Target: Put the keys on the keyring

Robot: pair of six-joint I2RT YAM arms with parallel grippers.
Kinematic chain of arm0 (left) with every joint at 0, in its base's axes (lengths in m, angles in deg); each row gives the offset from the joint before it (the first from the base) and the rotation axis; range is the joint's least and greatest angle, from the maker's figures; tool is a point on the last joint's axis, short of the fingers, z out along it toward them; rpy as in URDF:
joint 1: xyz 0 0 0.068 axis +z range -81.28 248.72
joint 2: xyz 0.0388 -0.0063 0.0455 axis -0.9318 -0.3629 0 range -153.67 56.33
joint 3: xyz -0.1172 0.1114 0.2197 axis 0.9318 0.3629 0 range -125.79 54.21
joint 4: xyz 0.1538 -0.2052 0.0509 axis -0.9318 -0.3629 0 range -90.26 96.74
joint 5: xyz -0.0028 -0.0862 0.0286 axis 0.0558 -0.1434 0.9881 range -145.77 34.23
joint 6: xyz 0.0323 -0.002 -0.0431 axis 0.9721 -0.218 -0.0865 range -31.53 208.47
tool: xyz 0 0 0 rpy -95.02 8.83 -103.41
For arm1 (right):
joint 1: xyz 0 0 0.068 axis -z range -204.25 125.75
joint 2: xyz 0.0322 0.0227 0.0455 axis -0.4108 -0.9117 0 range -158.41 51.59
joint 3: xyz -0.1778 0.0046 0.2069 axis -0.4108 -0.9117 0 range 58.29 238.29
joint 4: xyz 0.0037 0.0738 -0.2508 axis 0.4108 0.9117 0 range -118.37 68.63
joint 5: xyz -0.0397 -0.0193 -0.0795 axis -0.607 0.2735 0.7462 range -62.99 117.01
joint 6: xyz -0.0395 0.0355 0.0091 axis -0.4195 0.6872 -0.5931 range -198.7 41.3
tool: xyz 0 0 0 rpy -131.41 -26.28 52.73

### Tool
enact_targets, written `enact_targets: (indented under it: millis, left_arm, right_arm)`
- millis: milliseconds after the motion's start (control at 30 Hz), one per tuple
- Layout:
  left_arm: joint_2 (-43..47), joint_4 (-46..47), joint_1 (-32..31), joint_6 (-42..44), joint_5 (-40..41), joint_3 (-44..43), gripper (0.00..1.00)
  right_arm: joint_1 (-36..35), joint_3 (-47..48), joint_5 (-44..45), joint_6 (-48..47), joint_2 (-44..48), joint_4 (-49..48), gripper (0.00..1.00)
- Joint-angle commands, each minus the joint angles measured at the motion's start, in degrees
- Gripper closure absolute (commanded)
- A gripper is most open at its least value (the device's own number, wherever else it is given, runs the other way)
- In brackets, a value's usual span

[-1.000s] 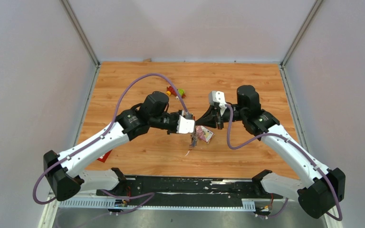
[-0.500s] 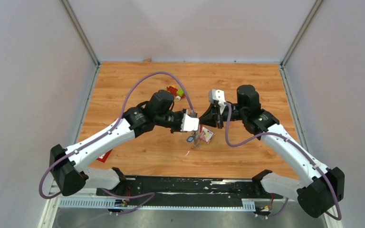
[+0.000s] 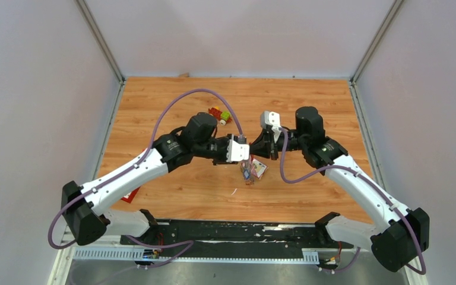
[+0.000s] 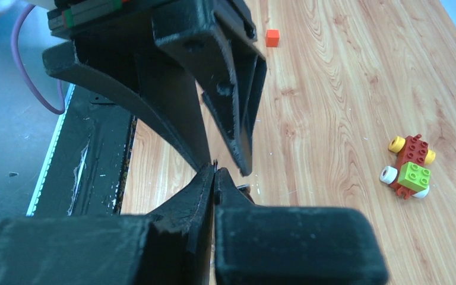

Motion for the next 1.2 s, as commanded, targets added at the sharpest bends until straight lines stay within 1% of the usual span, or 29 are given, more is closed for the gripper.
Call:
enact_targets:
  millis: [0, 100, 200, 467, 600, 667, 900, 1100, 1167]
  left_arm:
    - [4.4, 2.5, -0.3, 0.3, 5.4, 0.4, 0.56]
    - [6.3, 2.9, -0.3, 0.6, 7.0, 1.1, 0.52]
    - [7.2, 3.4, -0.2, -0.3, 6.0, 0.9, 0.52]
    - [3.8, 2.0, -0.2, -4.4, -3.7, -2.0, 0.59]
    - [2.6, 2.3, -0.2, -5.7, -4.5, -2.3, 0.62]
    - [2.3, 2.6, -0.2, -6.1, -5.0, -2.5, 0.65]
    - [2.4, 2.6, -0.2, -6.9, -5.7, -2.7, 0.81]
    - [3.3, 2.9, -0.2, -7.2, -5.8, -2.0, 0.9]
    - [3.2, 2.9, -0.2, -7.2, -5.7, -1.9, 0.95]
  right_arm:
    - [-0.1, 0.2, -1.8, -0.6, 0.8, -2.9, 1.0]
    - [-0.1, 0.2, -2.7, -1.0, 0.6, -2.7, 1.0]
    - [-0.1, 0.2, -3.2, -1.4, 0.5, -2.5, 1.0]
    - [0.0, 0.2, -4.3, -1.9, 0.7, -2.2, 1.0]
    - [0.0, 0.2, -4.8, -1.9, 0.7, -2.1, 1.0]
    - [0.1, 0.1, -5.0, -2.0, 0.7, -2.0, 1.0]
    - [0.1, 0.2, -5.0, -2.5, 0.3, -1.7, 1.0]
    - [0.2, 0.4, -4.9, -3.0, -0.3, -1.2, 1.0]
    - [0.3, 0.4, -4.9, -3.0, -0.2, -1.2, 1.0]
